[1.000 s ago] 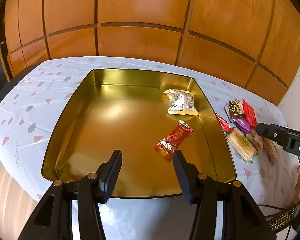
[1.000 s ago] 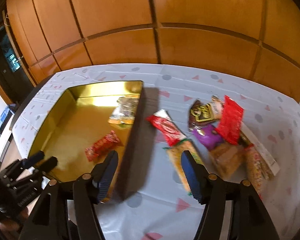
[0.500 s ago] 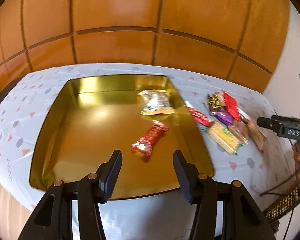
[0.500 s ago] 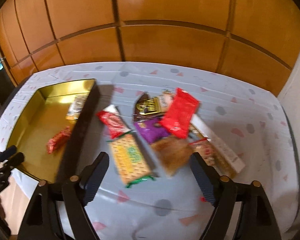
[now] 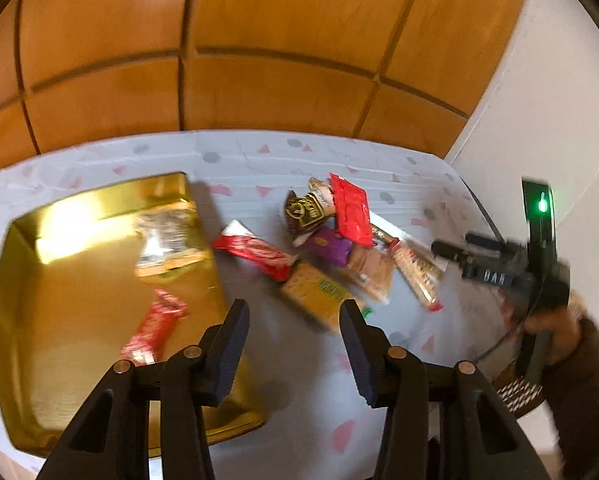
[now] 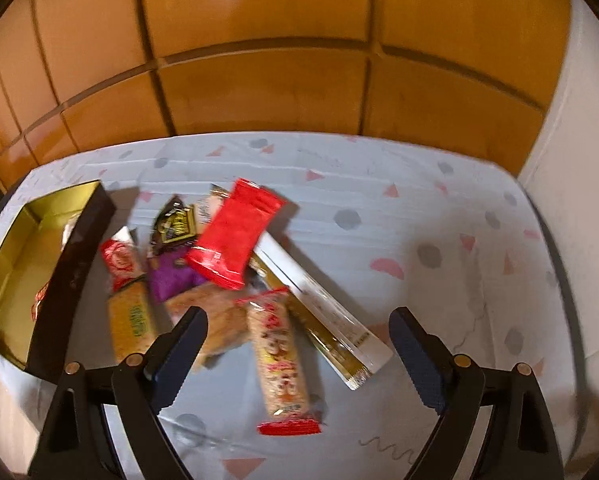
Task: Organize snacks
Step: 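Move the left gripper to the red-and-white wrapped snack in the pile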
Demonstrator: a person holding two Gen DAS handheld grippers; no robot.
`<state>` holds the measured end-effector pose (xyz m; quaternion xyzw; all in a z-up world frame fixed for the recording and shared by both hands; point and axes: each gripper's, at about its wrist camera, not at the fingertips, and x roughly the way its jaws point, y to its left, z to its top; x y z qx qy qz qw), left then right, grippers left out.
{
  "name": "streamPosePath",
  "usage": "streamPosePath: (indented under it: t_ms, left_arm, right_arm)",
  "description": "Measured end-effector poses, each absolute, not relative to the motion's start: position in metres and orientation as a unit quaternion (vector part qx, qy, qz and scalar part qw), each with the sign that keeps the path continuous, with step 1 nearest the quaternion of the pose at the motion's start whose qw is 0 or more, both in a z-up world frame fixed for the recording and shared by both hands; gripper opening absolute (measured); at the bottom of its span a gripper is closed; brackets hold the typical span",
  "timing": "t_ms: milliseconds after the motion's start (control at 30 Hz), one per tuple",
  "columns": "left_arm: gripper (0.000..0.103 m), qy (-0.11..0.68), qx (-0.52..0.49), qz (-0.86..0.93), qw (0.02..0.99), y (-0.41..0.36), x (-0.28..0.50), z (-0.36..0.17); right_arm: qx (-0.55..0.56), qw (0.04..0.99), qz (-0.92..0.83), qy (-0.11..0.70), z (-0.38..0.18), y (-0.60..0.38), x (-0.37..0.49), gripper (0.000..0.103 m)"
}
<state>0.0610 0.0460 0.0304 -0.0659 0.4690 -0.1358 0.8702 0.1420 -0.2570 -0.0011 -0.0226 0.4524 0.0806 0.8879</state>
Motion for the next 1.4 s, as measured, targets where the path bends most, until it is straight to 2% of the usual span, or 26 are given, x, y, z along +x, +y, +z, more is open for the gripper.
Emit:
streamPosePath:
  t_ms: [67, 233, 433, 767, 1100, 1167, 1200, 1400]
  left_arm:
    - [0.048, 0.494, -0.084, -0.125, 0.856, 0.035, 0.081, 0.025]
    - [0.048, 0.558, -0.177, -0.090, 0.805, 0.026, 0.135, 0.003]
    - [0.047, 0.601, -0.220, -0.025, 0.768, 0.024, 0.171, -0.027]
    - [0.047, 0.625, -0.205, 0.056, 0.751, 0.016, 0.189, -0.056]
    - [0.048, 0.615, -0.142, 0.105, 0.769, 0.007, 0.214, -0.069]
    - [0.042, 0.608, -0.120, 0.086, 0.780, 0.000, 0.213, -0.067]
    - [0.033, 0.607, -0.113, 0.076, 0.783, -0.003, 0.212, -0.067]
    - [0.029, 0.604, -0.057, -0.020, 0.795, -0.023, 0.192, -0.065]
  right_arm:
    - [-0.003, 0.879, 0.063, 0.472, -0.007, -0.266, 0.149, 0.092]
    - [0.032, 0.886, 0.074, 0.458, 0.003, -0.274, 0.150, 0.092]
    - [0.052, 0.886, 0.083, 0.453, 0.010, -0.278, 0.150, 0.092]
    - [0.091, 0.885, 0.095, 0.446, 0.018, -0.288, 0.149, 0.093]
    - [0.113, 0.886, 0.106, 0.437, 0.024, -0.292, 0.146, 0.093]
    - [0.116, 0.886, 0.107, 0.437, 0.024, -0.292, 0.146, 0.093]
    - [0.116, 0.886, 0.107, 0.436, 0.024, -0.292, 0.146, 0.093]
    - [0.117, 0.886, 0.101, 0.436, 0.024, -0.294, 0.145, 0.093]
